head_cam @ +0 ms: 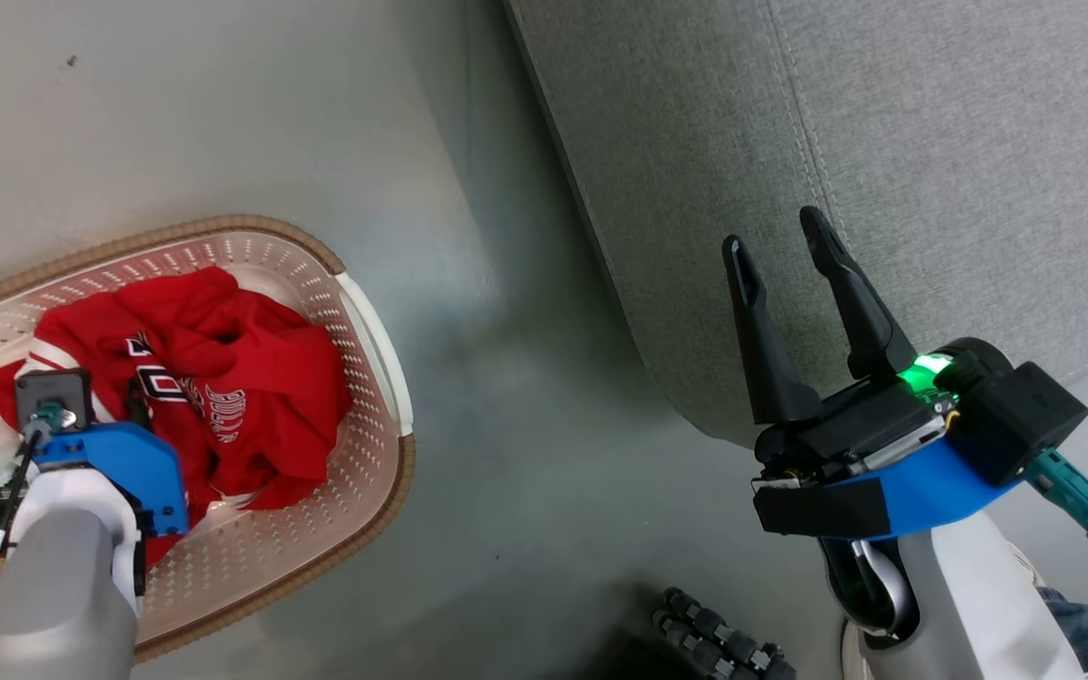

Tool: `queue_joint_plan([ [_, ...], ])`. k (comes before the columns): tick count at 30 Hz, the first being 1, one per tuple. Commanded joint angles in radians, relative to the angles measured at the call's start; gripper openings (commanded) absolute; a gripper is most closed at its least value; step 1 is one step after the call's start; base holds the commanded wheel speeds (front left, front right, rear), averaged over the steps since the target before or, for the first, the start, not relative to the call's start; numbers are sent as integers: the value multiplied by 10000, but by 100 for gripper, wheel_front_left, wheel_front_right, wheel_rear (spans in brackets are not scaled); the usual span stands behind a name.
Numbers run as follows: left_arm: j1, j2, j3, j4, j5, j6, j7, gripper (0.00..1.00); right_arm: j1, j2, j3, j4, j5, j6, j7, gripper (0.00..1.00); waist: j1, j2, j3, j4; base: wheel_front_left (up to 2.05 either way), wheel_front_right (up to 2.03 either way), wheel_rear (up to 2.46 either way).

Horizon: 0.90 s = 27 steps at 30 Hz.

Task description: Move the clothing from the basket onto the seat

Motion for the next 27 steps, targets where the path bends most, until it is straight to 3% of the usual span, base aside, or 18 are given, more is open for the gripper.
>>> queue_joint_plan([
  [1,-262,89,38,83,1,155,80,100,-128,-3,-35,-60,41,5,-34,100,-2,0,140,-30,0,0,0],
  [6,-540,105,27,374,33,716,307,100,-103,-3,-68,-110,118,5,-34,100,-2,0,271,25,0,0,0],
  [9,-629,27,29,554,-39,818,469,100,-123,-5,-48,-79,134,5,-34,100,-2,0,275,37,0,0,0],
  [10,-653,11,19,603,-77,789,502,91,-135,-3,-36,-63,141,5,-34,100,-2,0,267,38,0,0,0],
  [13,-648,-13,-63,764,-102,627,651,0,-178,-3,12,-27,173,5,-34,100,-2,0,217,28,0,0,0],
  [27,-635,-302,-267,1035,-370,224,590,0,-139,-3,-73,53,-24,5,-34,100,-2,0,-152,265,0,0,0],
])
